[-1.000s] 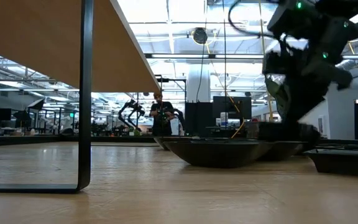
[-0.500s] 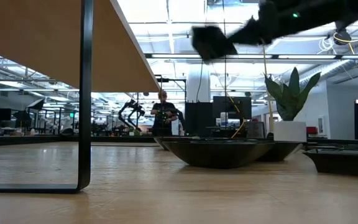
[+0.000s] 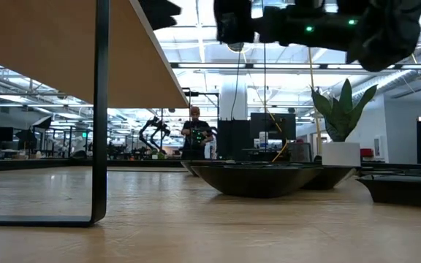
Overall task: Pick & Place Mini shaped plates
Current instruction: Stack the distorted square plate on top of the distorted square plate on the shelf, then put the square plate on the shelf
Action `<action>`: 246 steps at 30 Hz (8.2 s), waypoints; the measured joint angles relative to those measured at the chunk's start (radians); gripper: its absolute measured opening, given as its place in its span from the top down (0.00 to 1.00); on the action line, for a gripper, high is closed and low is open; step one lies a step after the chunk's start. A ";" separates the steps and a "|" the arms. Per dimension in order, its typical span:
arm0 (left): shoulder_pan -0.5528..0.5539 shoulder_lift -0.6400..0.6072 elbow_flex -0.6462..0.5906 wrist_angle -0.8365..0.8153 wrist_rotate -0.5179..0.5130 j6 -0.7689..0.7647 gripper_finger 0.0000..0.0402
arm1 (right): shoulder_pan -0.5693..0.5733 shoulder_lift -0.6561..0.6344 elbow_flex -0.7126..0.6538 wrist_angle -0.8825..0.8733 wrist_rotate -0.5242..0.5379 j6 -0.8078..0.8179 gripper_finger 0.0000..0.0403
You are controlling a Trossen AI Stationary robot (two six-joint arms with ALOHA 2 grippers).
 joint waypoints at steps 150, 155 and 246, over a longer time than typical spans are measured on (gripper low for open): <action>0.059 -1.026 -0.292 -0.810 0.049 -0.396 0.50 | 0.477 -0.487 0.043 -1.255 0.384 0.648 0.39; 0.061 -1.068 -0.310 -0.822 0.047 -0.398 0.50 | 0.529 -0.453 0.230 -1.794 0.413 0.951 0.39; 0.061 -0.931 -0.325 -0.672 -0.050 -0.140 0.50 | -0.051 -0.340 -0.047 -2.226 -0.258 1.817 0.99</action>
